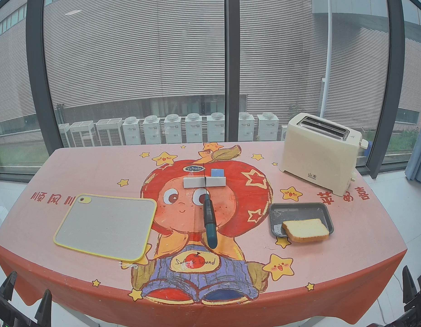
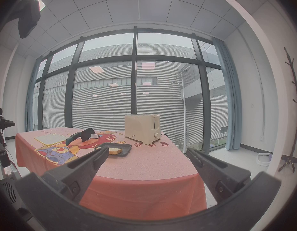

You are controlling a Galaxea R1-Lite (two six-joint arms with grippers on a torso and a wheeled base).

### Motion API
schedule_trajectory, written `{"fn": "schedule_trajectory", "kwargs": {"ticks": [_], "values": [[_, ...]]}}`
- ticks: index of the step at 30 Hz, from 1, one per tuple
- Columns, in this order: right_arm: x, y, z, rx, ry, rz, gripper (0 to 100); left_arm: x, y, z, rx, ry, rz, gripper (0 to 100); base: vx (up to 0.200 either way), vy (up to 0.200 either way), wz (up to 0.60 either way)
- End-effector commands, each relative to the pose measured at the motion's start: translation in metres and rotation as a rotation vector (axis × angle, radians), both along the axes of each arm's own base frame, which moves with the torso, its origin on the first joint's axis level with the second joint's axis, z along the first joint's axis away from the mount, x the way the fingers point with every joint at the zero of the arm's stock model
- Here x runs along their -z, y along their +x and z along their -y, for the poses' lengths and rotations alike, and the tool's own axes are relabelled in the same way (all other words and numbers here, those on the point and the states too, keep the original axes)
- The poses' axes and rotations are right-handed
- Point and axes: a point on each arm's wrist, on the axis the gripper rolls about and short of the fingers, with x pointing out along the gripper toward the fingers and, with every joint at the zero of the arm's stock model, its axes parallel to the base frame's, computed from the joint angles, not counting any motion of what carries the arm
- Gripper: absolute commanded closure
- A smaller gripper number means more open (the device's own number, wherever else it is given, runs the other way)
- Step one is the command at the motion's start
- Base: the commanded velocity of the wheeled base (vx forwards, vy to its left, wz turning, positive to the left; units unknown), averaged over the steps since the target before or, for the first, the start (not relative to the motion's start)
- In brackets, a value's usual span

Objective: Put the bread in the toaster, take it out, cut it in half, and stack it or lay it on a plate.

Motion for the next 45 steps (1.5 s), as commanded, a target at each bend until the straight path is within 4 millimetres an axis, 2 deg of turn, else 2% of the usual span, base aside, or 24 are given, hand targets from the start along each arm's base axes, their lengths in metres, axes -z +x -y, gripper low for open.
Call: {"fn": "schedule_trajectory", "kwargs": {"ticks": [1,30,32,35,45], "values": [[0.005,0.001,0.000,0.001,-0.002,-0.014,0,0.005,0.001,0.000,-0.001,-0.002,-0.019,0,0.000,0.000,0.00],[0.005,0.001,0.000,-0.001,-0.039,-0.015,0,0.005,0.001,0.000,-0.001,-0.001,-0.017,0,0.000,0.000,0.00],[0.002,0.001,0.000,0.000,-0.041,0.010,0,0.005,0.001,0.000,-0.001,-0.001,-0.017,0,0.000,0.000,0.00],[-0.012,-0.001,0.000,0.005,-0.070,0.153,0,0.005,0.001,0.000,-0.001,-0.001,-0.017,0,0.000,0.000,0.00],[-0.006,0.000,0.000,0.002,-0.075,0.096,0,0.005,0.001,0.000,0.000,0.001,-0.017,0,0.000,0.000,0.00]]}}
